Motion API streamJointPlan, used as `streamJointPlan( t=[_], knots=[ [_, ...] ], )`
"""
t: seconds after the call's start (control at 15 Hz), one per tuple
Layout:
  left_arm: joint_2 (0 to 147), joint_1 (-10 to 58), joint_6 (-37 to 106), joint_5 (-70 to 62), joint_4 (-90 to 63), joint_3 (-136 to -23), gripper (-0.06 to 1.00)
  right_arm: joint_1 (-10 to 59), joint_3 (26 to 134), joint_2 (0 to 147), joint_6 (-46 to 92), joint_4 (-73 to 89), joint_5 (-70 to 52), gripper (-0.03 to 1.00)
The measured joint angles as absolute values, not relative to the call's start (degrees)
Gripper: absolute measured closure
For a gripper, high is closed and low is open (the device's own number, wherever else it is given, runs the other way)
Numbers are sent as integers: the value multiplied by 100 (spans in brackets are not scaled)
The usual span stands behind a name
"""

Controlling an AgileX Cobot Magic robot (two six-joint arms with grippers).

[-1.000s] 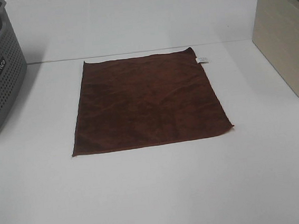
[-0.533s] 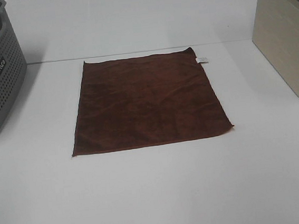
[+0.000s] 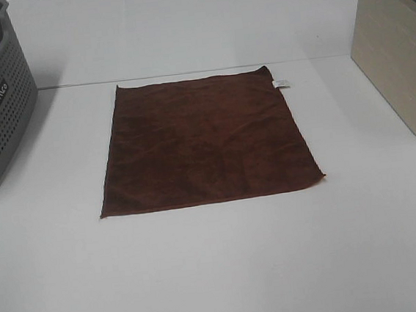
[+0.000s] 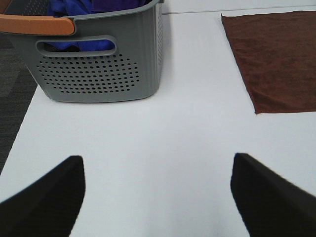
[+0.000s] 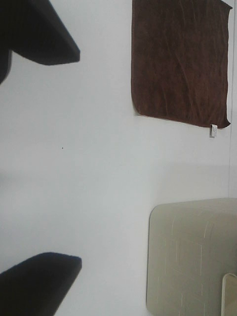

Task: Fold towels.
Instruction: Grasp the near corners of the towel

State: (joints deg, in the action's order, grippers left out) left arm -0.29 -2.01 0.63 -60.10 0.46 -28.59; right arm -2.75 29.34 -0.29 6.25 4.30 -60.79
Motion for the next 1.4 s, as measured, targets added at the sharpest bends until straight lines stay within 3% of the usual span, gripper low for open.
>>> streamJointPlan(
  t=[1.4],
  knots=[
    [-29,-201,63,-6010,46,-2859,19,-275,2934,-29,625,430,-6079,-2]
  ],
)
